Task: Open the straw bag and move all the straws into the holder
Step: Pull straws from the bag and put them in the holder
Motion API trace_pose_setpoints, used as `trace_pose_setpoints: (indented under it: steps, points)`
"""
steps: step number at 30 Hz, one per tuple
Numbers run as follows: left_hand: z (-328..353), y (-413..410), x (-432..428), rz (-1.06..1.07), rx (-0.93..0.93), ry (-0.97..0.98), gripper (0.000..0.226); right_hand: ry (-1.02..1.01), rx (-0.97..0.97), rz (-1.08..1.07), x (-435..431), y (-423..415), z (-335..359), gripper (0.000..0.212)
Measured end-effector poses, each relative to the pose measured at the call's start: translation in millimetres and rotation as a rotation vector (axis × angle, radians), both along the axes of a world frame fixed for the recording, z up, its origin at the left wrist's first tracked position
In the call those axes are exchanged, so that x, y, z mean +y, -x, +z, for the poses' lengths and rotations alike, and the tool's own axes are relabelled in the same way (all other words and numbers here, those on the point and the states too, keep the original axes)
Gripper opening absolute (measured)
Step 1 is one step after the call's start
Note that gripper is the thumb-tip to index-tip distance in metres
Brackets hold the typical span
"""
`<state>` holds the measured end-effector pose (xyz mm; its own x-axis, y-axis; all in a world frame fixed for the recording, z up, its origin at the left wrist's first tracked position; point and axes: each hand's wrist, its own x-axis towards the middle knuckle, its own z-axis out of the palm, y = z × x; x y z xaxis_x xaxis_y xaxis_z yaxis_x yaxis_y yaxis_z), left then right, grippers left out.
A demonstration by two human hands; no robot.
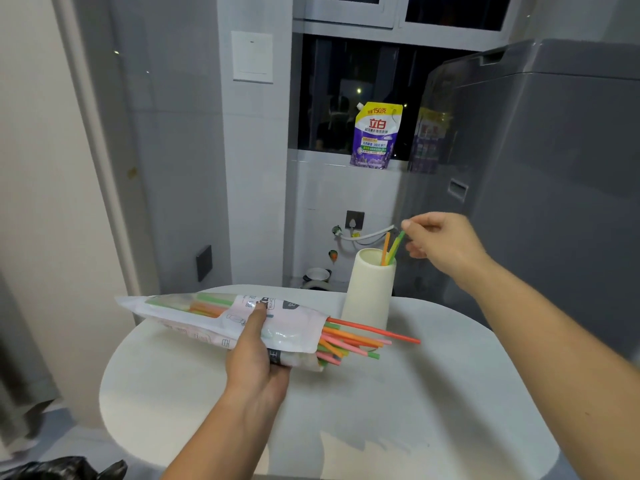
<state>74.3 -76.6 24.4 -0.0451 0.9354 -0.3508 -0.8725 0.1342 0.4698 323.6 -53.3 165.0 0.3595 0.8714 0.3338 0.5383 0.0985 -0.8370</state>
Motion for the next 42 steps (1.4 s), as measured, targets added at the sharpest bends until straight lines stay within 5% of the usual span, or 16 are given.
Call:
trace_pose_setpoints:
  steps: [4, 9, 18, 21, 25, 28, 42]
  points:
    - [5, 5, -2, 0.012, -0.006, -0.03, 0.047, -0.169, 0.006, -0.14, -14, 4, -2, 0.014]
    - [14, 9, -4, 0.078, 0.002, -0.061, 0.049, -0.273, 0.257, -0.258, -54, 33, -17, 0.045]
    - [35, 16, -7, 0.266, 0.047, -0.134, 0.05, 0.297, 0.687, 0.125, -116, 127, -99, 0.068]
    - [37, 10, -14, 0.269, 0.067, -0.127, 0.048, 0.192, 0.863, 0.286, -106, 148, -97, 0.066]
    - [35, 1, -23, 0.24, 0.076, -0.113, 0.046, -0.018, 1.034, 0.202, -82, 156, -94, 0.056]
    - [33, -3, -25, 0.224, 0.075, -0.1, 0.046, -0.049, 1.016, 0.085, -73, 149, -97, 0.027]
    - [17, 9, -5, 0.149, 0.05, -0.02, 0.048, -0.017, 1.115, 0.045, -78, 141, -88, 0.042]
